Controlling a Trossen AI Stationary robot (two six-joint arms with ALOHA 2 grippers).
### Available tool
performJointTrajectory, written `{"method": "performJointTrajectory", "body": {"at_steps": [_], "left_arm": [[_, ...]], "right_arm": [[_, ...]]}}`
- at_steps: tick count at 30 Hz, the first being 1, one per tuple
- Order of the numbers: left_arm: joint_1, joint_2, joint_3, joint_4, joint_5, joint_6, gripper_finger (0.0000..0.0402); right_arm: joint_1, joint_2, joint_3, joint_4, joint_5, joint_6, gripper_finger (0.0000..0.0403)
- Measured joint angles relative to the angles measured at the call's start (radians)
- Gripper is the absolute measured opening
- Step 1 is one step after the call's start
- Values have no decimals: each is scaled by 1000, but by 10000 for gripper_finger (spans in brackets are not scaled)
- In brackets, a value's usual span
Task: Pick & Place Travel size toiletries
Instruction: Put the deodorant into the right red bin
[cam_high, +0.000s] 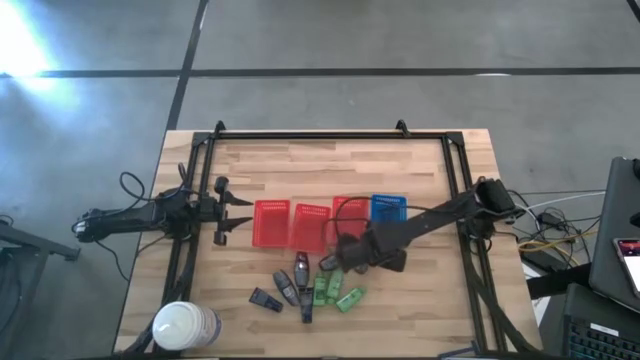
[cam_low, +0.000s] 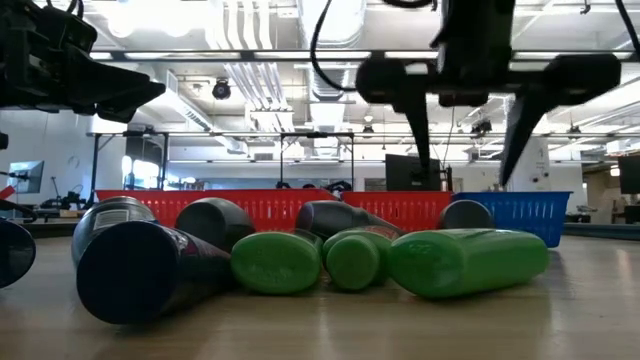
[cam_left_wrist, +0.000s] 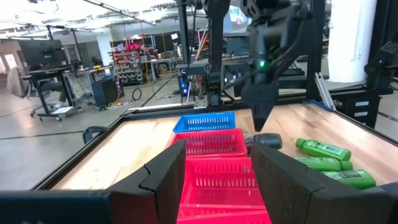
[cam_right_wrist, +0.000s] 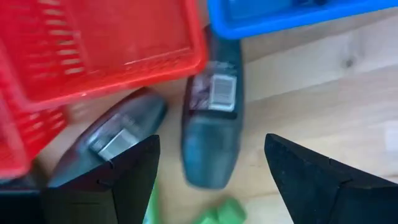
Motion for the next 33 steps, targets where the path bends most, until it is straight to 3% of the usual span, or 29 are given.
{"method": "performJointTrajectory", "body": {"at_steps": [7,19,33], "left_arm": [[0,0,0,0,0,0,188],[0,0,0,0,0,0,188],[0,0,0,1,0,0,188]], "right_arm": [[-8,0,-81,146,-48,6,285],[-10,0,-176,197,-48,17,251],[-9,-4,-247,231,-45,-209,229]]}}
